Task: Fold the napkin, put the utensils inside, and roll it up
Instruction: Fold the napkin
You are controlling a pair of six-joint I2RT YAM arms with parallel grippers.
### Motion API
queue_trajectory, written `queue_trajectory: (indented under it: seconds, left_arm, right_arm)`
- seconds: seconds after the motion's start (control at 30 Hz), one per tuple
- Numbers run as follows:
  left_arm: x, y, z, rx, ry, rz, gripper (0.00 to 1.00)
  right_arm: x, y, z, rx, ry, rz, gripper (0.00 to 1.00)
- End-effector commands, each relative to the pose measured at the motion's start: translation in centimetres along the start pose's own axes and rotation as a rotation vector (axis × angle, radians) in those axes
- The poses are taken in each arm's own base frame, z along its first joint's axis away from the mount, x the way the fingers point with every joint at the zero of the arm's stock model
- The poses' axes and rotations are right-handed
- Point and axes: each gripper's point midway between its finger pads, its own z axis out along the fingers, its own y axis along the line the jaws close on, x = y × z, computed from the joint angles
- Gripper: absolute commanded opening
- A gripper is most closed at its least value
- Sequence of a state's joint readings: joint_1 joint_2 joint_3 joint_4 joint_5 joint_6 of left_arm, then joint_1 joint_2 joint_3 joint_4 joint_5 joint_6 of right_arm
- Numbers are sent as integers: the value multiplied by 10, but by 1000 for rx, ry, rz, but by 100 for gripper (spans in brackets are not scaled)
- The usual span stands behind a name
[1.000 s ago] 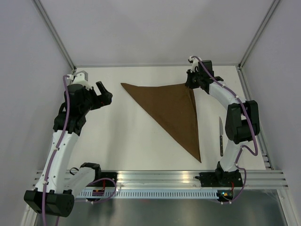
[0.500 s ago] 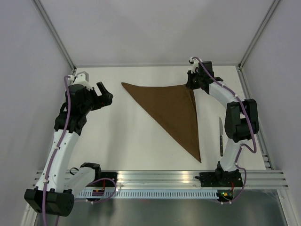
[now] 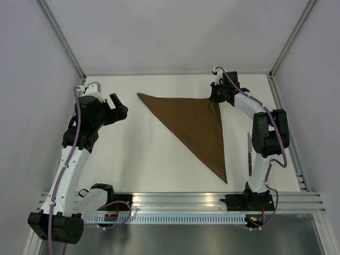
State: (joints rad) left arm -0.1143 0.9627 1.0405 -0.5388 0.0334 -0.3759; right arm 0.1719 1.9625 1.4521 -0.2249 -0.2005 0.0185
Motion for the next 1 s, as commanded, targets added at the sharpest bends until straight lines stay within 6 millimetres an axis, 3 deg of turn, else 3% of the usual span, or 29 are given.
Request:
queue_trajectory:
  seconds: [0.0,0.97]
  left_arm:
    - [-7,-6,2,27,-26,-32,100]
    - [-4,-6,8,31,-18,-30,100]
  right_arm:
    - [-26,-7,-3,26,-67,-17,0]
    - [-43,-5,-15,24,-92,-18,1]
